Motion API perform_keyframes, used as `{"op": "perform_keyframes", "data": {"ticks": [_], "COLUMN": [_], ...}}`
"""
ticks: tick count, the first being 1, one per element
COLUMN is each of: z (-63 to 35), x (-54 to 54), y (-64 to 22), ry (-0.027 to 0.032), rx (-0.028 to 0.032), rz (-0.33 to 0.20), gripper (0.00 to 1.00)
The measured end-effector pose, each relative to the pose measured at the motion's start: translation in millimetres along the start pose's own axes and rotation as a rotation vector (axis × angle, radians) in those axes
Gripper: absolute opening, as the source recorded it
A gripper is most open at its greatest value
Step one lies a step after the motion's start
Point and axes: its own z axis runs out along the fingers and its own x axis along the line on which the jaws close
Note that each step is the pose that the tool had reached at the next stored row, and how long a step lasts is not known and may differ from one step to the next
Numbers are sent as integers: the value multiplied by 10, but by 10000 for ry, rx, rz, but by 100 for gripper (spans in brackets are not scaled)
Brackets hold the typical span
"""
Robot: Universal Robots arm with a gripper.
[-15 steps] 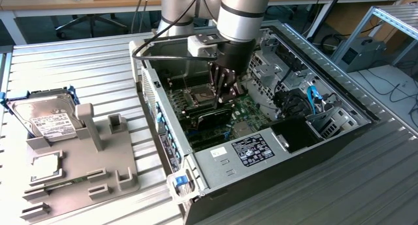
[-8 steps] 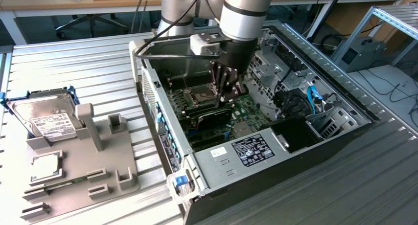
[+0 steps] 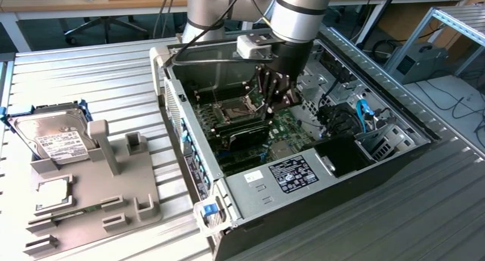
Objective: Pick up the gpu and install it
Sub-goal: 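Press down on the gpu until it lock into place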
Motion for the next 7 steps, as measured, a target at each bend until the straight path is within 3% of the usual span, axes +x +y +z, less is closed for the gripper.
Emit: {"op": "perform_keyframes", "data": {"ticks": [7], "z": [-3], "x": [0], "y": [-1], "ry": [-7], "rx": [-1], "rz": [0], "gripper": [12]}}
